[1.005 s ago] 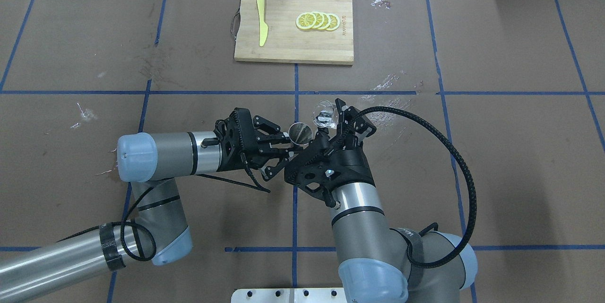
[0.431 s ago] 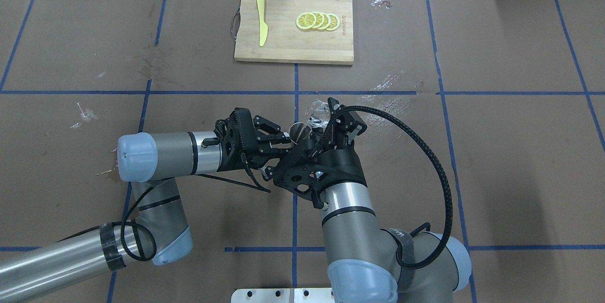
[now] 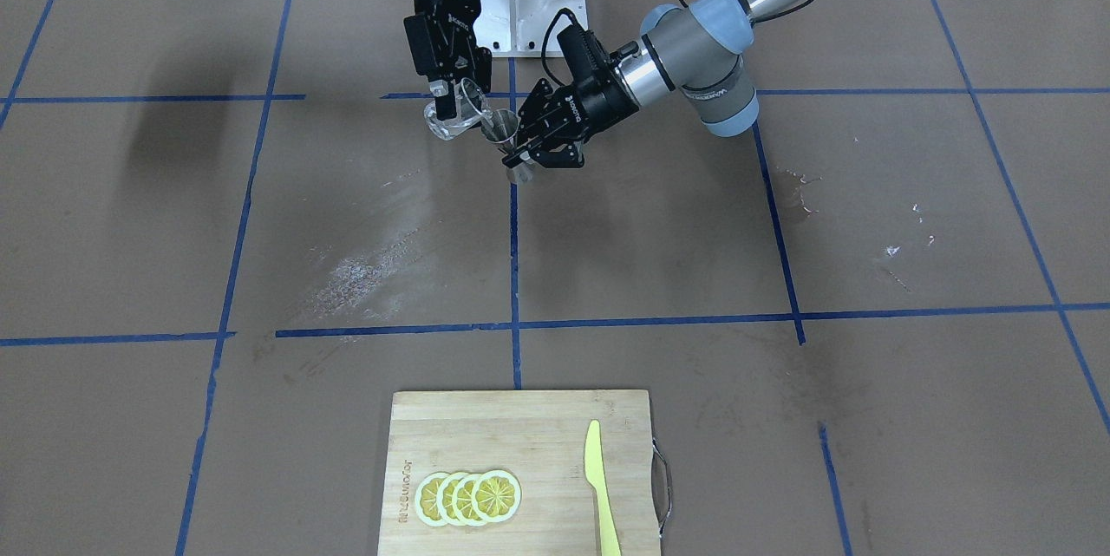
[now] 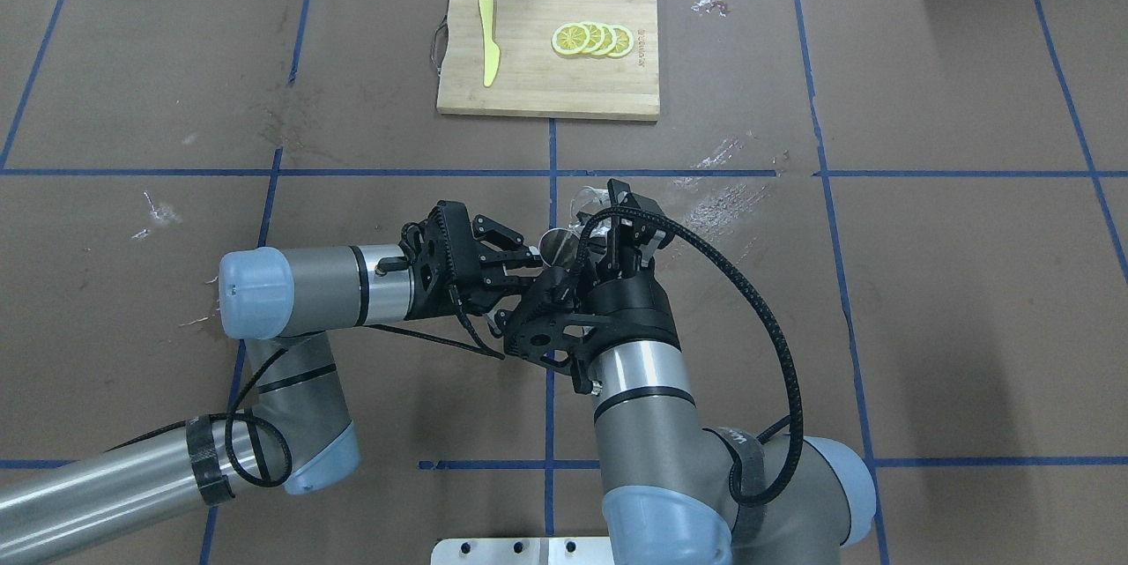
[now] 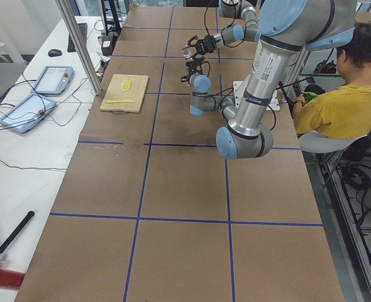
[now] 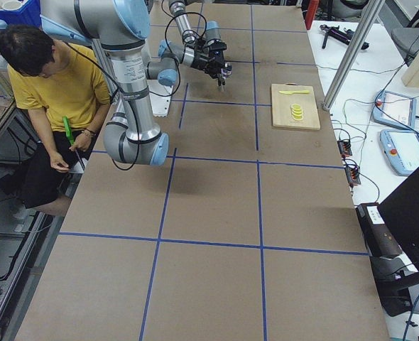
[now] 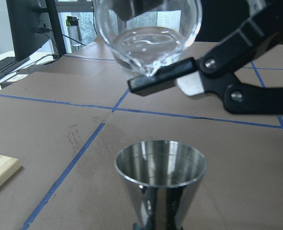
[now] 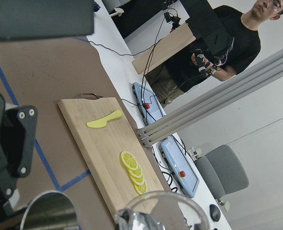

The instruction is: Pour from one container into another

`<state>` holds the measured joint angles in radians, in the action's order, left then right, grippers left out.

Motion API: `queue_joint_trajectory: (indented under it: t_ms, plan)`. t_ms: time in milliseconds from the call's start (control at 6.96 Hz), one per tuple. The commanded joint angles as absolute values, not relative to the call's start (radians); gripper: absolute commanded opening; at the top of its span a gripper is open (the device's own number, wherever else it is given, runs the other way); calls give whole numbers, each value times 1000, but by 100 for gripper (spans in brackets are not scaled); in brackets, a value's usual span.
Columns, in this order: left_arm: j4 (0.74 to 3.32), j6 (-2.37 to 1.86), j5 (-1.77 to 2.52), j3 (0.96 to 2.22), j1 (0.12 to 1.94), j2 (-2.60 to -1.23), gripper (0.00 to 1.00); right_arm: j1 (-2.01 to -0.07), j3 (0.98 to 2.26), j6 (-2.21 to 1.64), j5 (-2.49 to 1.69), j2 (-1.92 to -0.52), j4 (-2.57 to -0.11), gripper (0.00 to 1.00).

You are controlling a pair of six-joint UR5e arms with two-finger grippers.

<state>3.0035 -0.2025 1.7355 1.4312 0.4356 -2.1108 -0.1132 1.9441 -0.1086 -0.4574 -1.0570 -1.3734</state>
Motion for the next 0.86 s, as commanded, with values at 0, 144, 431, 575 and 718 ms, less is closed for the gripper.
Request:
queue_joint_trajectory:
  t_ms: [0, 144, 431, 575, 718]
  plan:
    - [3004, -202, 1736, 1431, 436, -2111, 0, -109, 1942, -29, -422, -1046, -1396, 0]
    - [3004, -202, 1735, 1431, 436, -2111, 0, -107, 1941, -29, -422, -1046, -1396, 0]
    - [3004, -202, 1735, 1431, 436, -2111, 0, -106, 1942, 35, -413, -1046, -1408, 0]
    - [3004, -202, 1735, 1431, 436, -2111, 0, -104, 1944, 40, -408, -1046, -1411, 0]
    - [3004, -202, 1736, 1431, 436, -2111, 0, -103, 1945, 58, -408, -1046, -1411, 0]
